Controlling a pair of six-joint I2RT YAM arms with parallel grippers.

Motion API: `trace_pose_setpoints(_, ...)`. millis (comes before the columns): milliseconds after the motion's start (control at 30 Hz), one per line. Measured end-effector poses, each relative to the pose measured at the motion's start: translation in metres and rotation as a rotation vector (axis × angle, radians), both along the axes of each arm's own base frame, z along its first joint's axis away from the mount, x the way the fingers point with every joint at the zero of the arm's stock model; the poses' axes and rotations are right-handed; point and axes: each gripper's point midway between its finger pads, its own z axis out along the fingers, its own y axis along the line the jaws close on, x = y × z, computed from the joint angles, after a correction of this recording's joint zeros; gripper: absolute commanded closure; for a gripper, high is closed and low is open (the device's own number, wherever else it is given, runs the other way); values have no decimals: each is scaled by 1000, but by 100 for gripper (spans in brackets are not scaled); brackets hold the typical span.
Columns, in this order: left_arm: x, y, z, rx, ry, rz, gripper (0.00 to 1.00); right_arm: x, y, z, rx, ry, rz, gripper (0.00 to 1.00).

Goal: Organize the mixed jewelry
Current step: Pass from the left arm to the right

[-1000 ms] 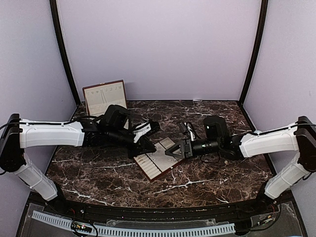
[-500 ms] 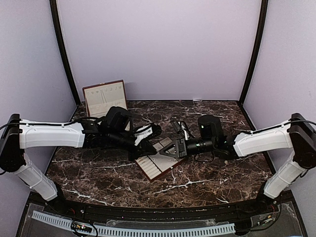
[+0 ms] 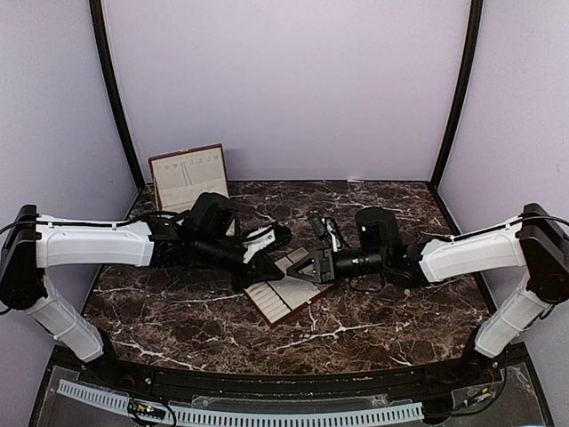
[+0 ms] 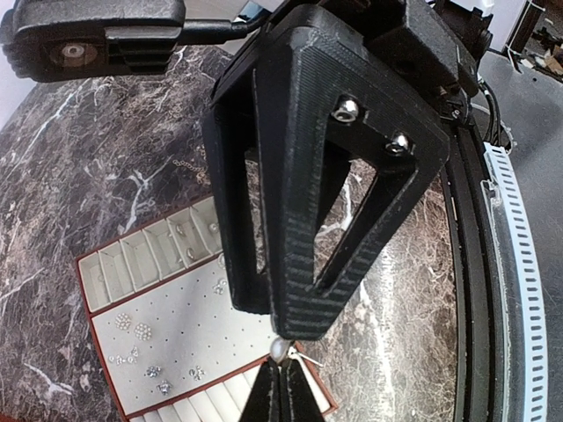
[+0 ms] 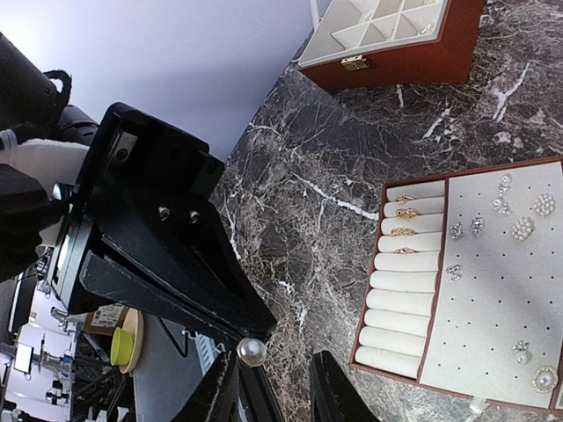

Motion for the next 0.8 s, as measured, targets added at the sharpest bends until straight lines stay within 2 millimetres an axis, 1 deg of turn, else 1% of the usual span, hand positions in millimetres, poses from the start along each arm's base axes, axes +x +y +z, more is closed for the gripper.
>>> trace_pose_setpoints(133, -2, -2, -4, 1, 22, -3, 100, 2, 0, 0, -2, -4, -8, 68)
trace_pose_setpoints(300, -2, -2, -7, 7, 35, 2, 100, 3, 1, 0, 4, -5, -12, 68)
trace_pose_setpoints(500, -1, -2, -10, 11, 49, 11, 100, 4, 6, -9, 2, 24, -3, 69)
trace_pose_setpoints(600, -1, -2, -13, 17, 55, 15, 100, 2, 7, -12, 1, 39, 6, 71)
trace_pose_setpoints(800, -1, -2, -14, 20, 58, 16, 100, -2, 10, -11, 18, 56, 27, 76)
